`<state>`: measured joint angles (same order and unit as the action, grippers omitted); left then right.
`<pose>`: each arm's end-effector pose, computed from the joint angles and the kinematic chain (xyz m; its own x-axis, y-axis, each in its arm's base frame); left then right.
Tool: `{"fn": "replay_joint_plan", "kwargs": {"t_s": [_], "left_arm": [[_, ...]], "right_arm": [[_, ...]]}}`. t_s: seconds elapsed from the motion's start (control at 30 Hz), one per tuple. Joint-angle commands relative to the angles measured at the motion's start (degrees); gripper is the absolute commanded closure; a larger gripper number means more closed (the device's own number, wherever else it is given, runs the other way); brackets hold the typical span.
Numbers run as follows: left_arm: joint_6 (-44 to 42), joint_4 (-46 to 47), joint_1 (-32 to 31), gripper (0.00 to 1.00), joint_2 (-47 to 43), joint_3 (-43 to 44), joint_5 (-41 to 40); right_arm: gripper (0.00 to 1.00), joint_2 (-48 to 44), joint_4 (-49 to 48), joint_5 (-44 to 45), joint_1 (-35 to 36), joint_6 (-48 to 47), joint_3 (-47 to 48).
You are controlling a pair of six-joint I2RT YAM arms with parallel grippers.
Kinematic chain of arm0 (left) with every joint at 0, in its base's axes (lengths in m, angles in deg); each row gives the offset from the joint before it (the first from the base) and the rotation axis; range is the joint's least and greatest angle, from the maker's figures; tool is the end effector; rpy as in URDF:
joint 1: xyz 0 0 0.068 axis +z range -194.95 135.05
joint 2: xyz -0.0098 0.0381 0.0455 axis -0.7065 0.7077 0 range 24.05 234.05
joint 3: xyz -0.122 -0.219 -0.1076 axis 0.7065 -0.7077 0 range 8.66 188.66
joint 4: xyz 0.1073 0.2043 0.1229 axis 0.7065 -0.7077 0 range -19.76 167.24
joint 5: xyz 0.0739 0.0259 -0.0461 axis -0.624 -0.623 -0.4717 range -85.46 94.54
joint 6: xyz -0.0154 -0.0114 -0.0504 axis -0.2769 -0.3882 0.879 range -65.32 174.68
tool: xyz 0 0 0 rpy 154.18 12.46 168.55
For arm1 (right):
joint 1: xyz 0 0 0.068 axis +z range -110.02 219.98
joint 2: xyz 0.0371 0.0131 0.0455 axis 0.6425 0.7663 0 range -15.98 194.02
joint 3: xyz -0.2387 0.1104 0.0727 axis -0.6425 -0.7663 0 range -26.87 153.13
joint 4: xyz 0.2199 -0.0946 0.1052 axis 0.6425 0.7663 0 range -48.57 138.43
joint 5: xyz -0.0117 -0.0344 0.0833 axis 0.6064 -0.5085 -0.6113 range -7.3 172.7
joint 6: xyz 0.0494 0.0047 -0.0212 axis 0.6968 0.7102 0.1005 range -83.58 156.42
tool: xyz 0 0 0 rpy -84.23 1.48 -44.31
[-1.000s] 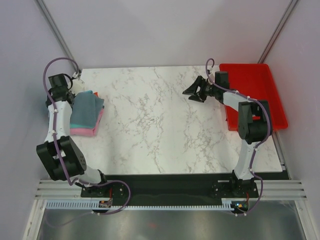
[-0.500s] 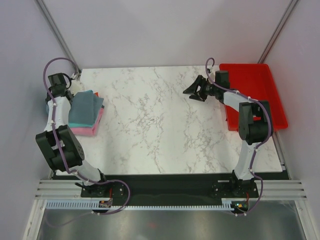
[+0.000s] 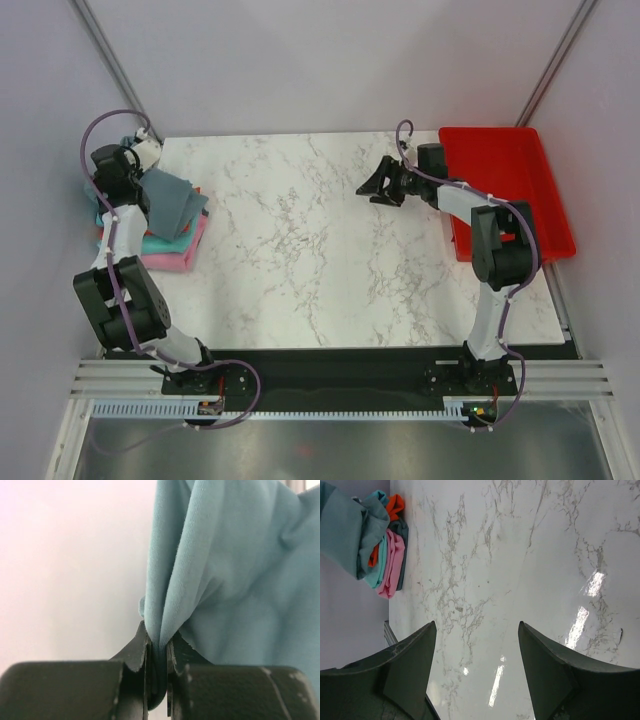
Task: Fold and stack the t-shirts
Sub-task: Neatly place the folded tshirt to the corner
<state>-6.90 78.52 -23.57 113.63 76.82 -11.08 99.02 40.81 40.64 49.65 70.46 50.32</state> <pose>0.3407 0.1437 0.3066 -0.6685 0.6478 -0.3653 0.0028 0.4934 0.8698 0.4317 0.0978 0.1893 -0.8581 0.2752 -0.4334 -0.2058 0.5890 0.7815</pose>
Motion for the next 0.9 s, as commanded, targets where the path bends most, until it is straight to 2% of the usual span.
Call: {"fn": "replay_joint_plan", "kwargs": {"t_s": [0.0, 0.2, 0.53, 0.87], "left_arm": [[-3.11, 20.16, -0.12, 0.98, 0.59, 0.92, 3.58], [-3.11, 20.08, -0.21, 0.98, 3.41, 5.23, 3.58], [0.06, 17.0, -0.21, 0.98, 1.92, 1.19, 1.2], [-0.64, 16.3, -0.21, 0.98, 0.68, 0.04, 1.11]], "right_arm": [[0.25, -1.89, 0.27, 0.75, 0.87, -2.31, 1.83], [0.25, -2.41, 0.54, 1.46, 1.14, -3.98, 2.09], [0.25, -1.62, 2.29, 2.16, 1.14, -4.51, 2.61], [0.25, -0.83, 2.29, 2.16, 1.23, -4.25, 3.41]]}}
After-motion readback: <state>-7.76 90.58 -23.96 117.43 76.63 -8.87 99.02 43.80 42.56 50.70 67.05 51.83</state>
